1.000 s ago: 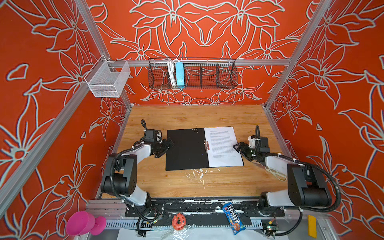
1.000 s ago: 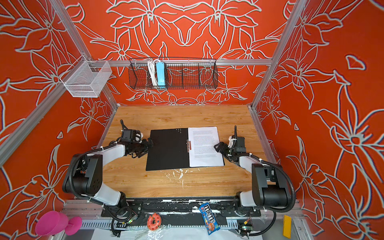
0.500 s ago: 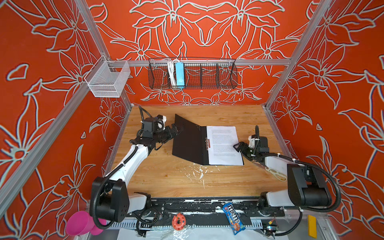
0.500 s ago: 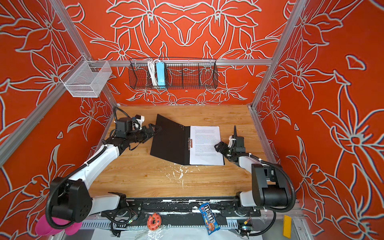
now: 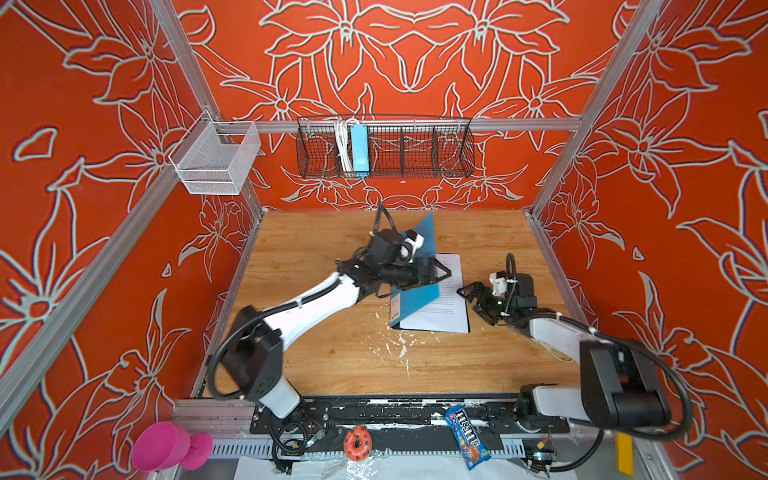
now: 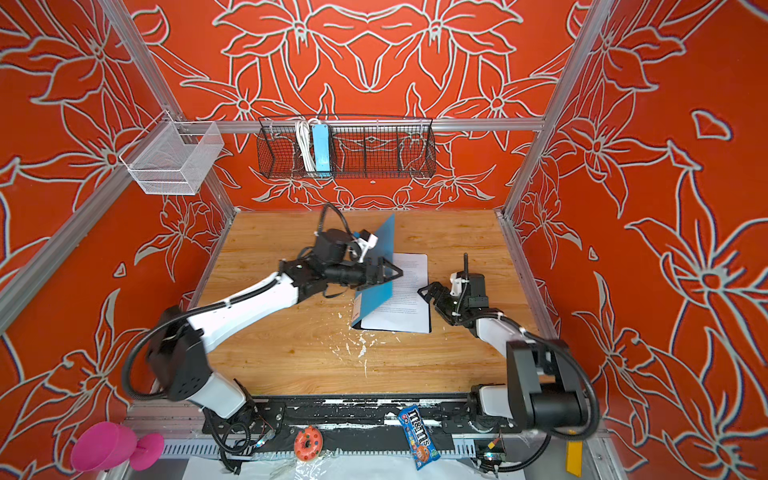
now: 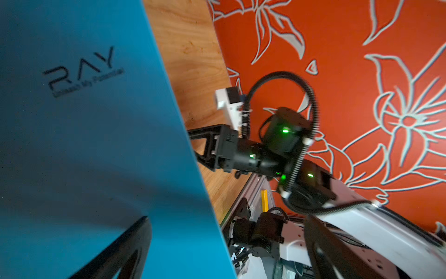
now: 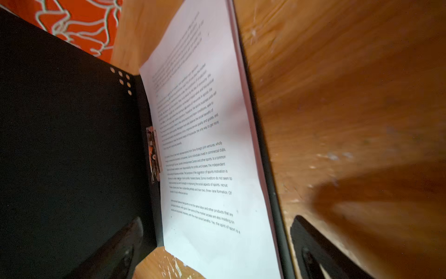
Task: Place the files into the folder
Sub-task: 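Swing the black cover over the sheets with the left gripper to close the folder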
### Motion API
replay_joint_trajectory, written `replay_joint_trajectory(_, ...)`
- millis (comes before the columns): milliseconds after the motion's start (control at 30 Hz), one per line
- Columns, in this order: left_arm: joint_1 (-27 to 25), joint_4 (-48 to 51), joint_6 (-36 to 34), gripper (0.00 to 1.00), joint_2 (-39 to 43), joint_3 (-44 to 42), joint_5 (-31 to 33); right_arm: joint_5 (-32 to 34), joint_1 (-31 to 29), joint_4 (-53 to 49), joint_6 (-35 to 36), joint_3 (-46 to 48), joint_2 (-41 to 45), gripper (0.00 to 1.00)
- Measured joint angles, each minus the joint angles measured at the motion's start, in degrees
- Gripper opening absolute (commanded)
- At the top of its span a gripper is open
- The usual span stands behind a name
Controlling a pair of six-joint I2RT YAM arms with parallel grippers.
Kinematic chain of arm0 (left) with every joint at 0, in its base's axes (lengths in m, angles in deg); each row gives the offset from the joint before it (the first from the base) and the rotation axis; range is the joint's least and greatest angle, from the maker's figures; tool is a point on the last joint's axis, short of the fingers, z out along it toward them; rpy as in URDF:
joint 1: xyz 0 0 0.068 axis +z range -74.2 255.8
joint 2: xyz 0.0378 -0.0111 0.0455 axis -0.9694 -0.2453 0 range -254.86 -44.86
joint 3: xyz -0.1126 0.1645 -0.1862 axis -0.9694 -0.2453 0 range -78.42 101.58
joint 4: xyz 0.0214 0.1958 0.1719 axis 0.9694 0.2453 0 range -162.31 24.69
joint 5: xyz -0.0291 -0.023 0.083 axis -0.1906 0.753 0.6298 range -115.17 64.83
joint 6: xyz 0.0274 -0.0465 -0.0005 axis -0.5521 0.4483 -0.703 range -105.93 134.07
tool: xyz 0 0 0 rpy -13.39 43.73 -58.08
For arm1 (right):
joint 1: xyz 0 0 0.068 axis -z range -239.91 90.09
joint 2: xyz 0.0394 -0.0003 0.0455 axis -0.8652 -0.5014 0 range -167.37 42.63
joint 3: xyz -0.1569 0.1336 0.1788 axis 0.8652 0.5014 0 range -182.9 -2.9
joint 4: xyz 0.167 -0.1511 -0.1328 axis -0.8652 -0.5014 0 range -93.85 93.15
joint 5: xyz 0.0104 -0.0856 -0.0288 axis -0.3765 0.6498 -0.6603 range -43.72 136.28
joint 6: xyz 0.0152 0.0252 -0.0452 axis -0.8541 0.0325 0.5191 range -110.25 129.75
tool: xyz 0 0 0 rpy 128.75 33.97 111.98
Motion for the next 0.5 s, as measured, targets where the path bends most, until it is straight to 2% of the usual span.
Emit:
replay_joint_trajectory(200,-4.04,-2.93,2.71,0.98,-18.25,8.98,-0.72,6.10,9.18,-13.42,0.68,-4.17,19.80,0.97)
replay_joint_trajectory(333,-3.58,-1.42,2.60,0.97,-26.38,18.43,-5.62,4.83,11.32,-17.57,2.51,-7.13,24.39,0.97)
replay_joint_trajectory(433,-1.75,0.63,0.44,0.98,-25.22,20.85,-7.85,2.47,11.32,-18.73,3.26,-7.45,25.59,0.98)
replay_joint_trajectory(500,0.37,1.51,-2.14,0.98,-18.38,16.72,-7.23,2.01,11.32,-20.50,4.46,-7.58,26.45,0.97)
